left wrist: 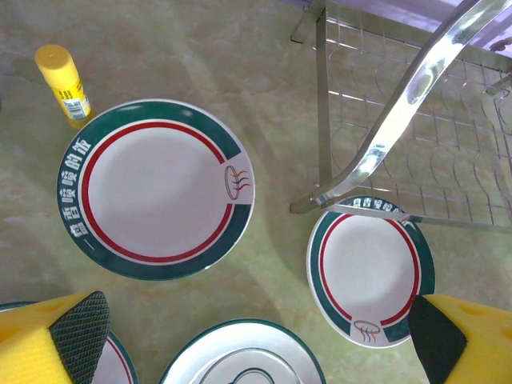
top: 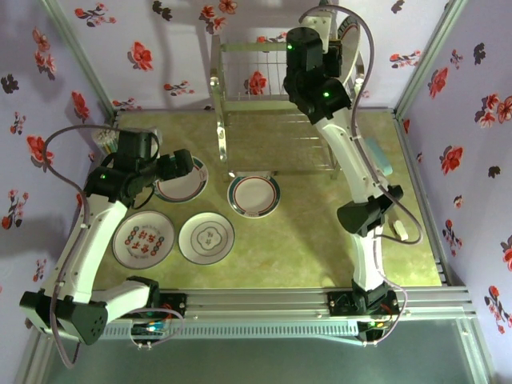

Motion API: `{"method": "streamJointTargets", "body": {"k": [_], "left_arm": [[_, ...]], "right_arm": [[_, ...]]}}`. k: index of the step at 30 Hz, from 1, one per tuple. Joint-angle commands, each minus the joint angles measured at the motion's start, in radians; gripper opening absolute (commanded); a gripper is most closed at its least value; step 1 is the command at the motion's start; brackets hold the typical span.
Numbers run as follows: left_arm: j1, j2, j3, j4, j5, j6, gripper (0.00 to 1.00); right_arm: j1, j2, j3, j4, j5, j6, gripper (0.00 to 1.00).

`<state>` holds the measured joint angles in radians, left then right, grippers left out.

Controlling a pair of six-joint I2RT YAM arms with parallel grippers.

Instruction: Load the plates into the dish rack

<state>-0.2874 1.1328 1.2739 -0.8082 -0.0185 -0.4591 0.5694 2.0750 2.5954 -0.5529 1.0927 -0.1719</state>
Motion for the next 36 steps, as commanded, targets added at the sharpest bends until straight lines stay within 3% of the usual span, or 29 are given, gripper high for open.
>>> {"method": "streamJointTargets", "body": {"k": [1,21,36], "left_arm": [[0.01,-0.001,-0.009,0.009,-0.001,0.032,1.0],[0.019,-0.01,-0.037,0.019,-0.001,0.046,1.0],[0.027,-0.009,-0.048,0.029,0.006,0.063,1.0]], "right_arm": [[0.004,0.011,0.054,0.021,0.011,0.025,0.0],[0.037,0.077,0.125,0.044,0.057,-0.062,0.0],[0.052,0.072,0.121,-0.016,0.099,-0.037,0.0]]}}
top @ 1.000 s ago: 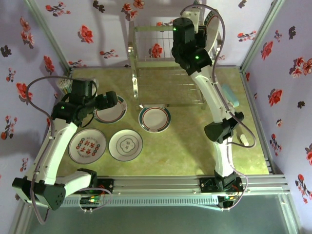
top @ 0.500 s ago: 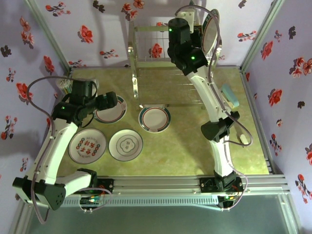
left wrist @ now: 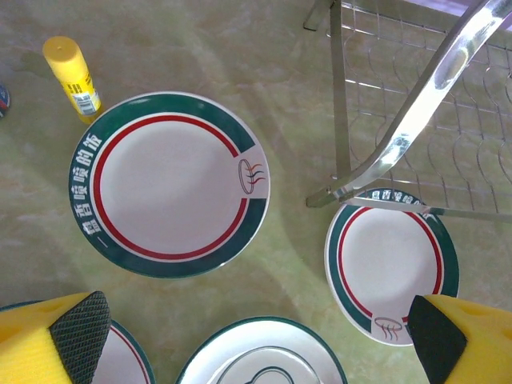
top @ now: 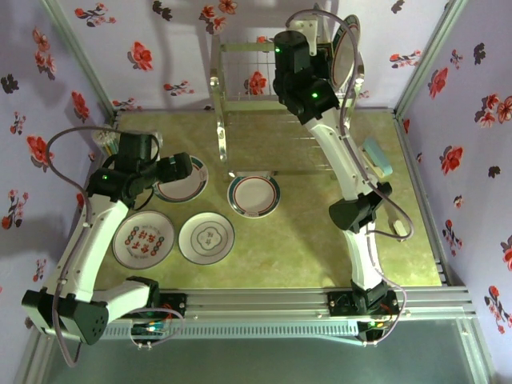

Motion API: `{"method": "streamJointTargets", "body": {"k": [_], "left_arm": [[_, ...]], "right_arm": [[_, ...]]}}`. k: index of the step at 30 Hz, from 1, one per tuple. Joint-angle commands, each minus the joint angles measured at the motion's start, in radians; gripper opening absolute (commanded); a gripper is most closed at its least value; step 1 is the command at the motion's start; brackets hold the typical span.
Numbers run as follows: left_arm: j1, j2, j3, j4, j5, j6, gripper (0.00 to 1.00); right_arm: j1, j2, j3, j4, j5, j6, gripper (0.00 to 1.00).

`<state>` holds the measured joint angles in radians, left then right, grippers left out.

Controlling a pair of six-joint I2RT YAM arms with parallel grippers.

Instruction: Load the plates into the dish rack

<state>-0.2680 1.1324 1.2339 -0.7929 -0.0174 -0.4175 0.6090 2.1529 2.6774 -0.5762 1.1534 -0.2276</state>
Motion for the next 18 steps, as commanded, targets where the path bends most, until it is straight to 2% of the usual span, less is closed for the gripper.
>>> {"method": "streamJointTargets", "body": {"k": [1,6,18], "left_arm": [[0.009,-0.009,-0.008,0.013,0.008,0.022,1.0],[0.011,-0.022,-0.02,0.014,0.008,0.022,1.0],[0.019,-0.046,-0.031,0.0,0.007,0.022,1.0]], "right_arm": [[0.011,-0.005,0.038,-0.007,0.039,0.03,0.0],[0.012,-0.013,0.012,-0.072,0.039,0.097,0.0],[0.012,-0.064,-0.083,-0.09,0.043,0.169,0.02]]}}
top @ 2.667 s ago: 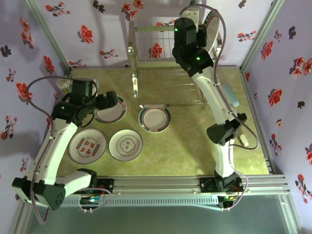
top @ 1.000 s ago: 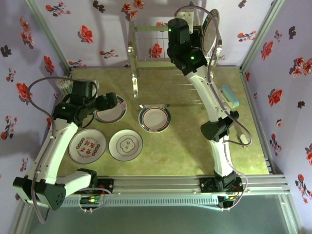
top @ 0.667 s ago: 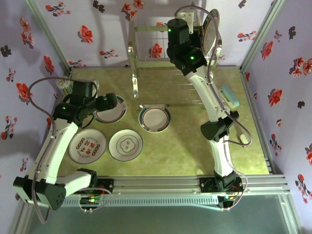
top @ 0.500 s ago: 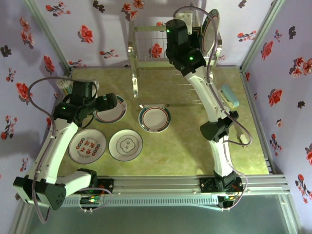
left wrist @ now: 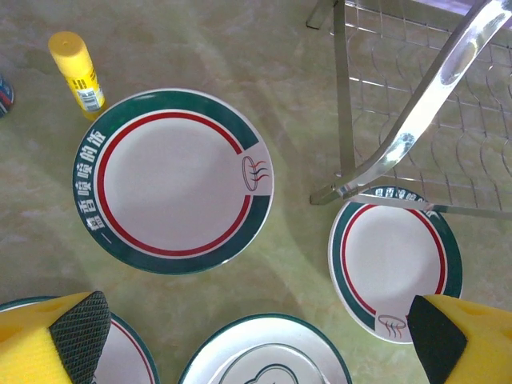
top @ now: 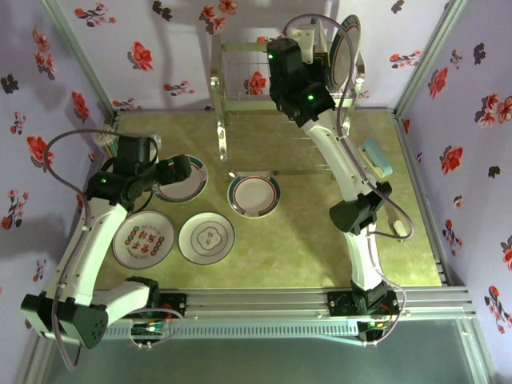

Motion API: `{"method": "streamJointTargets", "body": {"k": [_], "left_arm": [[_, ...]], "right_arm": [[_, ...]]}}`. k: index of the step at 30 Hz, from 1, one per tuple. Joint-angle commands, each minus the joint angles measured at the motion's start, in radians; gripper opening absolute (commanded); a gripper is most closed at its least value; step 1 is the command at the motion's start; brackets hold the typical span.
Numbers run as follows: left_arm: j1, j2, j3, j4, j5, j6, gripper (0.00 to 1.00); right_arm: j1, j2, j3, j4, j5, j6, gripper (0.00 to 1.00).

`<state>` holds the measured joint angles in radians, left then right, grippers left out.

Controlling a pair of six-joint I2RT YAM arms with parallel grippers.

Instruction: Load the plates into the dish rack

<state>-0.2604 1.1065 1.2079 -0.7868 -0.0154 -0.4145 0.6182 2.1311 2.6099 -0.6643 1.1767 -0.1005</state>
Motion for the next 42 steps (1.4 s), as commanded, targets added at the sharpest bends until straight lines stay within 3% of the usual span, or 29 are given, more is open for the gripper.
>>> {"method": "streamJointTargets", "body": {"k": [1,5,10,25,27,30,32,38,42], "left_arm": [[0.012,-0.02,-0.005,-0.007,0.005,0.018,1.0],[0.011,-0.02,-0.005,-0.007,0.006,0.011,1.0],[0.012,-0.025,-0.004,-0.006,0.007,0.005,1.0],[0.01,-0.032,0.015,-0.015,0.015,-0.021,1.0],[0.012,-0.03,0.02,-0.018,0.015,-0.023,1.0],[0.011,-0.03,0.027,-0.023,0.015,-0.032,1.0],[0.011,-0.031,0.031,-0.029,0.014,-0.036,1.0],[0.01,-0.056,0.019,-0.036,0.024,-0.056,1.0],[0.012,-0.078,-0.008,-0.052,0.045,-0.069,1.0]], "right_arm": [[0.003,-0.048,-0.02,-0.001,0.02,0.046,0.04],[0.003,-0.075,-0.028,-0.007,0.008,0.063,0.19],[0.003,-0.113,-0.027,0.007,-0.001,0.062,0.3],[0.01,-0.249,-0.037,-0.033,-0.072,0.115,0.46],[0.023,-0.287,-0.065,-0.037,-0.09,0.136,0.57],[0.037,-0.355,-0.12,-0.067,-0.141,0.19,0.89],[0.037,-0.416,-0.179,-0.083,-0.218,0.213,0.99],[0.035,-0.612,-0.392,-0.218,-0.361,0.336,0.99],[0.033,-0.811,-0.701,-0.235,-0.509,0.453,0.99]]}}
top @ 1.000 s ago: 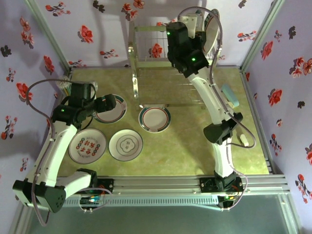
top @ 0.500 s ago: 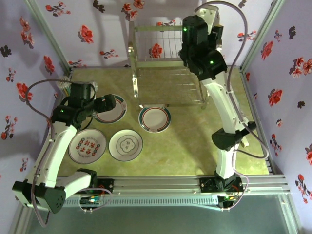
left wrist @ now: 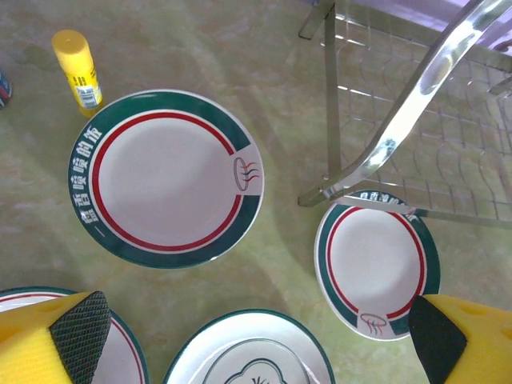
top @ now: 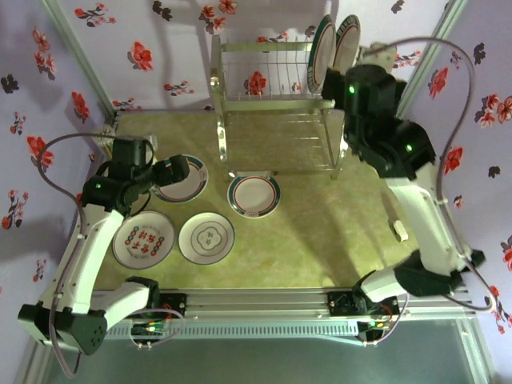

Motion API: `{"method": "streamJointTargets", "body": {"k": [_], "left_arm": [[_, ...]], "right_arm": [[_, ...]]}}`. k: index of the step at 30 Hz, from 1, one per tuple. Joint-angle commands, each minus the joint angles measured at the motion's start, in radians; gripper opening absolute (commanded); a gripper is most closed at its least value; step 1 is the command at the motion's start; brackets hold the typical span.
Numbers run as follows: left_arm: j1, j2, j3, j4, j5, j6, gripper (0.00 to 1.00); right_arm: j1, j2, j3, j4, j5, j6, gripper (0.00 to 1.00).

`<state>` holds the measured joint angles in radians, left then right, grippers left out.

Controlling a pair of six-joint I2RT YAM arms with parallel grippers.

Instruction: Load the plates into the dish rack

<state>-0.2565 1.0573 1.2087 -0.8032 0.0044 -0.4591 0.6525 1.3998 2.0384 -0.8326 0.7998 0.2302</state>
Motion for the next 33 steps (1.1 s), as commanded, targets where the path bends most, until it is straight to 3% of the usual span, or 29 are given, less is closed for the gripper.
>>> {"method": "streamJointTargets", "body": {"k": [1,4,8,14,19,26,33], "left_arm": [[0.007,-0.029,-0.017,-0.048,0.025,-0.032,1.0],[0.008,-0.048,-0.049,-0.088,0.017,-0.052,1.0],[0.011,-0.076,-0.102,-0.155,0.029,-0.078,1.0],[0.012,-0.143,-0.251,-0.185,0.144,-0.149,1.0],[0.011,-0.281,-0.414,-0.184,0.205,-0.316,1.0],[0.002,-0.448,-0.601,-0.153,0.216,-0.539,1.0],[-0.034,-0.311,-0.561,0.09,0.27,-0.511,1.0]], "right_arm": [[-0.001,-0.127,-0.21,-0.072,-0.164,0.155,0.99],[-0.004,-0.249,-0.438,-0.067,-0.272,0.223,0.99],[-0.004,-0.397,-0.742,0.056,-0.505,0.276,0.98],[-0.003,-0.474,-1.055,0.188,-0.747,0.384,0.97],[-0.001,-0.54,-1.23,0.319,-0.781,0.479,0.96],[-0.002,-0.519,-1.299,0.369,-0.751,0.513,0.96],[-0.002,-0.473,-1.335,0.421,-0.774,0.541,0.96]]}}
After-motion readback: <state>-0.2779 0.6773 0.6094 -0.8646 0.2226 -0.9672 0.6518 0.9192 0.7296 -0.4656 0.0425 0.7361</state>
